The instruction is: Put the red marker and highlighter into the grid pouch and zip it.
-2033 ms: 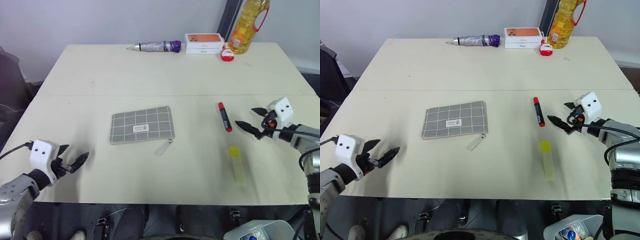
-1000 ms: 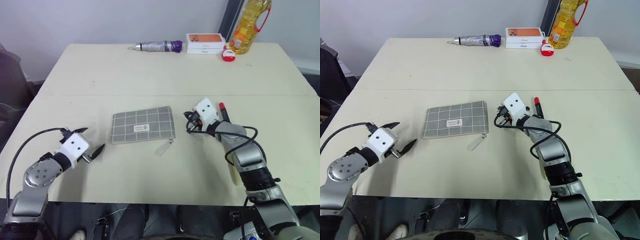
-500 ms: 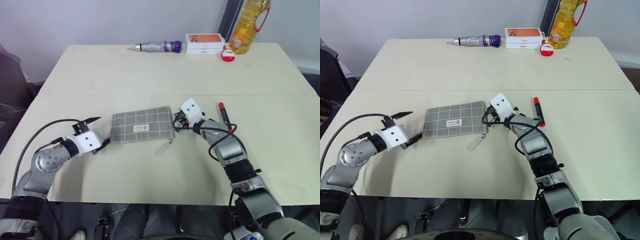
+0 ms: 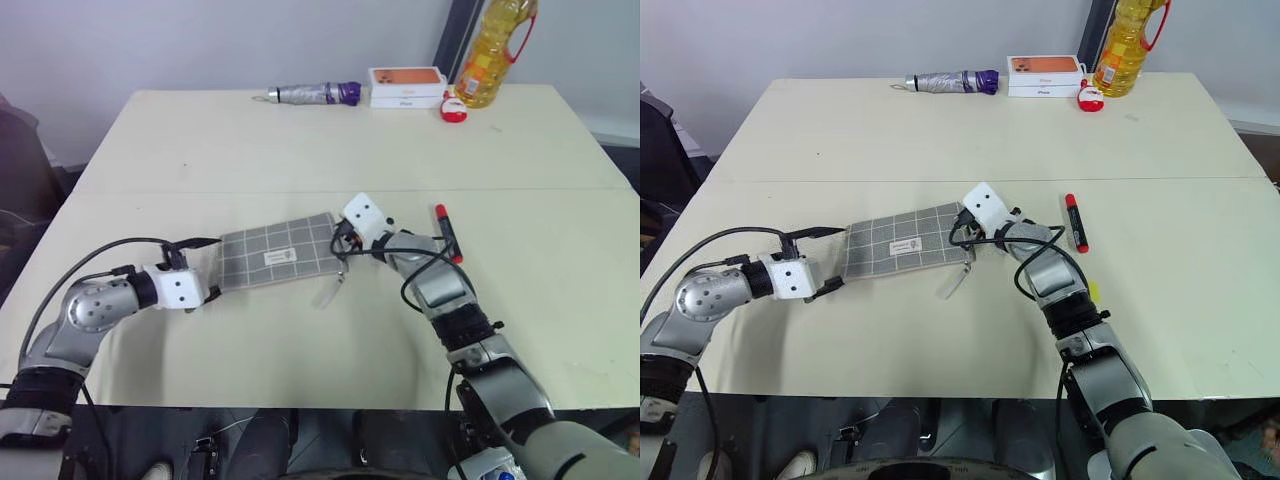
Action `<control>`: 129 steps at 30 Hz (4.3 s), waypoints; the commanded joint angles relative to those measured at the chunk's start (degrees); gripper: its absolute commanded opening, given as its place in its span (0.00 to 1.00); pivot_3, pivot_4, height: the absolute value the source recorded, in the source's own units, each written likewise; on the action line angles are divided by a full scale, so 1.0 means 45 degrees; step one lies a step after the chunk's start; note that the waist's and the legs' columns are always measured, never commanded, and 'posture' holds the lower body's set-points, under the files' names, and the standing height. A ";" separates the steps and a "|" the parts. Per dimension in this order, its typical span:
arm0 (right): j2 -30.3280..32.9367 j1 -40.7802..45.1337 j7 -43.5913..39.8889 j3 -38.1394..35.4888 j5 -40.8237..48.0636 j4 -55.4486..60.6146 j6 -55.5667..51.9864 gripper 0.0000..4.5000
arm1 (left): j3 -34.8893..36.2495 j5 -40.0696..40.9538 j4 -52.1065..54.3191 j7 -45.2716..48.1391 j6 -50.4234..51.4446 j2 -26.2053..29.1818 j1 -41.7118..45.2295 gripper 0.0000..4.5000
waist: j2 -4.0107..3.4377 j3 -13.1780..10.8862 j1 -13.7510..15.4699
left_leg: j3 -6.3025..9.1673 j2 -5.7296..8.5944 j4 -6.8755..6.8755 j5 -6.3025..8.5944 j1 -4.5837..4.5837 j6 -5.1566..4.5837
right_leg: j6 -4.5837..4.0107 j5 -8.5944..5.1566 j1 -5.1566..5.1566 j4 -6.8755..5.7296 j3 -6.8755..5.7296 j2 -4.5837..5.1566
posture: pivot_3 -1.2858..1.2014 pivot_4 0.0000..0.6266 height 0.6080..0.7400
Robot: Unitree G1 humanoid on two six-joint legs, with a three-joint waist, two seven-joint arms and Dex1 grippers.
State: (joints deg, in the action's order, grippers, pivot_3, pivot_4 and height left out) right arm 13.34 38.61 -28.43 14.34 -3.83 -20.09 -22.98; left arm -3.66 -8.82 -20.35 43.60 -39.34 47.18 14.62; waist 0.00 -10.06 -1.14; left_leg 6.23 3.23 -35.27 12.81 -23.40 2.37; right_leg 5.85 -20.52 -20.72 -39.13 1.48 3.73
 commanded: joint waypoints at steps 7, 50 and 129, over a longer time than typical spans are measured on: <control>-0.0214 0.0186 -0.0323 0.0110 -0.0155 0.0194 0.0631 0.00 | -0.1314 0.0201 -0.0972 0.1251 -0.1328 -0.0143 0.0262 0.71 | -0.0001 0.0001 -0.0009 | -0.0002 0.0002 0.0000 0.0000 0.0000 0.0000 | 0.0000 0.0000 -0.0003 -0.0007 0.0000 -0.0001 | 0.52 0.24 1.00; 0.0792 -0.0911 -0.0427 -0.2828 0.3642 0.5136 -0.3796 0.99 | 0.0405 0.4718 0.8804 -0.1975 1.0812 -0.4255 -0.2067 0.00 | 0.0017 -0.0011 -0.0275 | 0.0006 -0.0015 -0.0013 -0.0007 -0.0048 0.0009 | -0.0001 0.0000 -0.0045 -0.0029 0.0009 -0.0009 | 0.52 0.24 1.00; 0.7266 -0.3541 -0.1895 -0.2874 0.1953 0.6549 -0.2097 0.07 | -0.1159 0.2302 0.6665 -0.3506 1.0328 -0.6210 -0.0290 0.00 | 0.0031 -0.0020 0.0048 | -0.0001 -0.0011 -0.0067 -0.0004 -0.0036 0.0000 | 0.0002 0.0000 0.0011 -0.0008 -0.0005 -0.0022 | 0.52 0.24 1.00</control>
State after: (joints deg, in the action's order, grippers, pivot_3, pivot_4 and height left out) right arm 44.50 23.08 -34.58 0.47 6.43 5.79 -37.90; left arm -9.54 1.68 8.88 28.10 8.06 19.35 12.62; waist 0.14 -10.16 -0.92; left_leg 6.23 3.18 -35.57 12.79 -23.56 2.37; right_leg 5.86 -20.52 -20.66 -39.16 1.46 3.63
